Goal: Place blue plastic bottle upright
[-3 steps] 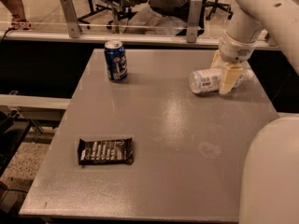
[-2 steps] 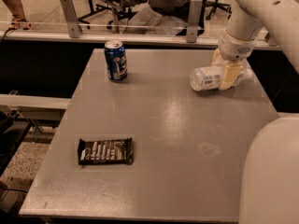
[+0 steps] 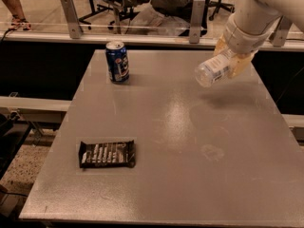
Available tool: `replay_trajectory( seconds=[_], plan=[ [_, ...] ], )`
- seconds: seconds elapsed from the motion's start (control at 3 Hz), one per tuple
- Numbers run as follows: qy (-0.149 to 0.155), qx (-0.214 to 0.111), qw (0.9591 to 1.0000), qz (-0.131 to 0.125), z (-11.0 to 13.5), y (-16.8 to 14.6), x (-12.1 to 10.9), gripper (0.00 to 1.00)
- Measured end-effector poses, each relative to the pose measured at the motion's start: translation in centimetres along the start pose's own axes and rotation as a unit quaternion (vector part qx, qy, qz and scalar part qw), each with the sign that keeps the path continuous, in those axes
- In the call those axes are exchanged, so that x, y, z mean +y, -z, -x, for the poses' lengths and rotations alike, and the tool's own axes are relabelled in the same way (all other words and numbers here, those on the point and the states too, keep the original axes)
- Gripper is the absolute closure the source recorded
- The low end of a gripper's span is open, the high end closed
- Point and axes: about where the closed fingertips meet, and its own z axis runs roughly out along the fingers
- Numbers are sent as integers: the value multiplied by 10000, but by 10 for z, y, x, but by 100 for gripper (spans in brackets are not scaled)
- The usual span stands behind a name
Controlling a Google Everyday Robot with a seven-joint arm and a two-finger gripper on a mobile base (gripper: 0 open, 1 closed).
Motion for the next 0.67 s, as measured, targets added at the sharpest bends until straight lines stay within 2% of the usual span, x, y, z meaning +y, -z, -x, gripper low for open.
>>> replay_trajectory(
  seconds=[0.33, 0.67],
  plan=[
    [876, 425, 9934, -599, 15, 27, 2, 100],
    [1872, 702, 9693, -1432, 37, 47, 0, 100]
  ],
)
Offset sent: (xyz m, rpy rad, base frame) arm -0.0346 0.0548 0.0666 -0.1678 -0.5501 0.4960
